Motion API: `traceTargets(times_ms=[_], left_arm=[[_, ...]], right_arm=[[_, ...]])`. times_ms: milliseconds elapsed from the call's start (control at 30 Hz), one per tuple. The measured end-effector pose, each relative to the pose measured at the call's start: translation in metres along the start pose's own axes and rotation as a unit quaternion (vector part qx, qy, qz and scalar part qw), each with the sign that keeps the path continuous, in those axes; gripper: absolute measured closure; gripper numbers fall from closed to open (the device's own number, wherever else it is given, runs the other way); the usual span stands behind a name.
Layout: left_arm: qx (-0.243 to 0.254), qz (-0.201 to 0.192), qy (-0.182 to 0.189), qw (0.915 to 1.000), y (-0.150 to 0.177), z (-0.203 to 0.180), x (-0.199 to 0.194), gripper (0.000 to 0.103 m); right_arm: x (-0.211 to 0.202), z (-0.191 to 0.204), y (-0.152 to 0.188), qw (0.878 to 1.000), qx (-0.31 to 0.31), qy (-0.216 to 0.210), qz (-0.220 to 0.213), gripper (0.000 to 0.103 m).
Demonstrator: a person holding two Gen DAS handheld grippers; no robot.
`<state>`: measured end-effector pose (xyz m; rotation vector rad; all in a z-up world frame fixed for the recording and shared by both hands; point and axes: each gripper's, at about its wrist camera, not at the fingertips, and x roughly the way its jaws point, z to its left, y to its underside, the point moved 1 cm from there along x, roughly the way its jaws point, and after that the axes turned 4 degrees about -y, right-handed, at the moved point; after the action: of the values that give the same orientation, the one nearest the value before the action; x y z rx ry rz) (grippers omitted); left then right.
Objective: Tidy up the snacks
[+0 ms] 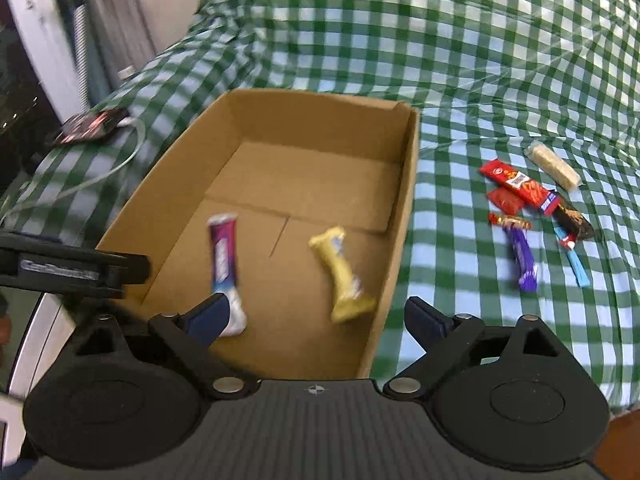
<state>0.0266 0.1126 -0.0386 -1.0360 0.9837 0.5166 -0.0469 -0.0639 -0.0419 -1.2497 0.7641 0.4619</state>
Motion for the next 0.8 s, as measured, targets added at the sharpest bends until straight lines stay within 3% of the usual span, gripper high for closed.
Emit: traceTargets(times_ms=[167, 400, 800], left_arm=[[-0.008, -0.03, -0.005, 0.9995, 0.026, 0.001, -0.032, 0.0], [-0.01, -0.081, -0.019, 0.9965, 0.042, -0.005, -0.071, 0.0], [-0.008, -0.116, -0.024, 0.993, 0.064, -0.015, -0.108, 0.0]], right_arm=[[-0.031, 0.014, 0.017, 0.999, -0.035, 0.009, -0.018, 0.004], [-0.071, 0.017, 0.032, 0.997, -0.035, 0.007, -0.062, 0.003], [-0.11, 0.014, 0.053, 0.994, -0.032, 0.006, -0.103, 0.003]])
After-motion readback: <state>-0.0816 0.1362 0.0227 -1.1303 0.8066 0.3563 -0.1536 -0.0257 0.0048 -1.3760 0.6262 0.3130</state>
